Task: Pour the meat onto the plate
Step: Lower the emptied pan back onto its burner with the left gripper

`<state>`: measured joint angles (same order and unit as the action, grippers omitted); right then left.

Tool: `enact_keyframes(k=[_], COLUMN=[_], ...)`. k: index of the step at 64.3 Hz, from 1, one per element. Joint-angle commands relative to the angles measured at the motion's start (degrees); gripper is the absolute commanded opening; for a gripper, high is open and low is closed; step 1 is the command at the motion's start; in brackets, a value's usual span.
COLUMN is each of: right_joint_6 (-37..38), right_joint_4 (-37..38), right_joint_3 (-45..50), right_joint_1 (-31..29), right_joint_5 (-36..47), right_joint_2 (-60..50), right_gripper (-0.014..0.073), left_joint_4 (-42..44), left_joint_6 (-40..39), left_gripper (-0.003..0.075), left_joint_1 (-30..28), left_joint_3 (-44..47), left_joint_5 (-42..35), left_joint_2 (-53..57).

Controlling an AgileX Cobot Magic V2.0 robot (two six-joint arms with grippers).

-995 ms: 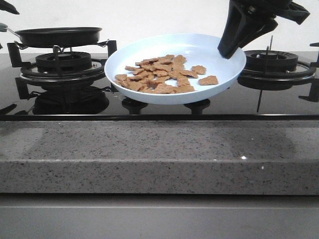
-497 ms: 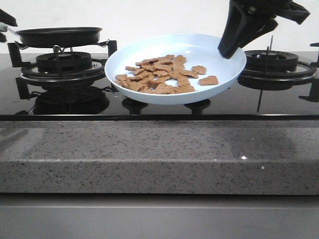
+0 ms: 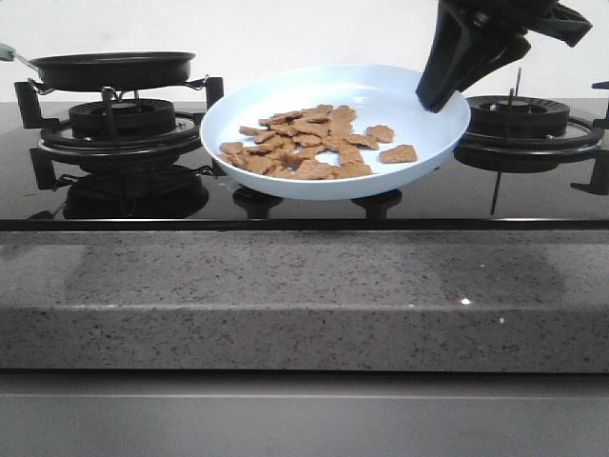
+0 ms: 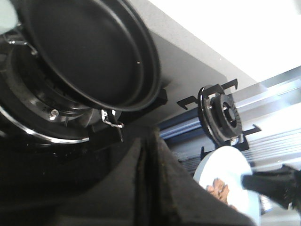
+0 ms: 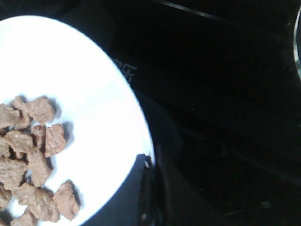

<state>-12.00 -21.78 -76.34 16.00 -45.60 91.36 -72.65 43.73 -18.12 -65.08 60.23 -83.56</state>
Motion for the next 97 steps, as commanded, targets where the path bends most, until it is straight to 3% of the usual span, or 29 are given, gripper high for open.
enact_keyframes(k=[1, 15, 38, 68, 86, 97], right_joint_6=[-0.25, -0.25, -0.25, -0.25, -0.25, -0.20], right_joint_4=[-1.87, -1.87, -1.87, -1.87, -1.87, -5.54], right_joint_3=[-1.42, -1.42, -1.42, -1.42, -1.42, -2.64], right_joint_1=[-0.06, -0.06, -0.06, -0.06, -0.06, -0.40], right_joint_5=[2.25, 2.25, 2.25, 2.31, 2.52, 1.88], right_joint_2=[-2.47, -2.47, -2.47, -2.47, -2.47, -2.07], right_gripper=[-0.0060, -0.0060, -0.0060, -0.0060, -0.0060, -0.0060], left_joint_4=[1.00, 18.45, 52.05, 54.53, 54.53, 54.53], left_joint_6=[0.53, -2.98, -22.14, -22.85, -22.85, -22.85], left_gripper=[-0.0020, -0.0020, -0.0020, -0.0020, -0.0020, -0.0020], left_joint_1=[0.68, 6.87, 16.75, 16.97, 16.97, 16.97], left_joint_3=[-0.22, 1.67, 9.85, 32.76, 34.12, 34.12], left_joint_5=[-3.56, -18.16, -26.89, -36.85, -37.77, -37.86], left_joint_2=[7.17, 21.54, 42.63, 67.17, 69.14, 69.14])
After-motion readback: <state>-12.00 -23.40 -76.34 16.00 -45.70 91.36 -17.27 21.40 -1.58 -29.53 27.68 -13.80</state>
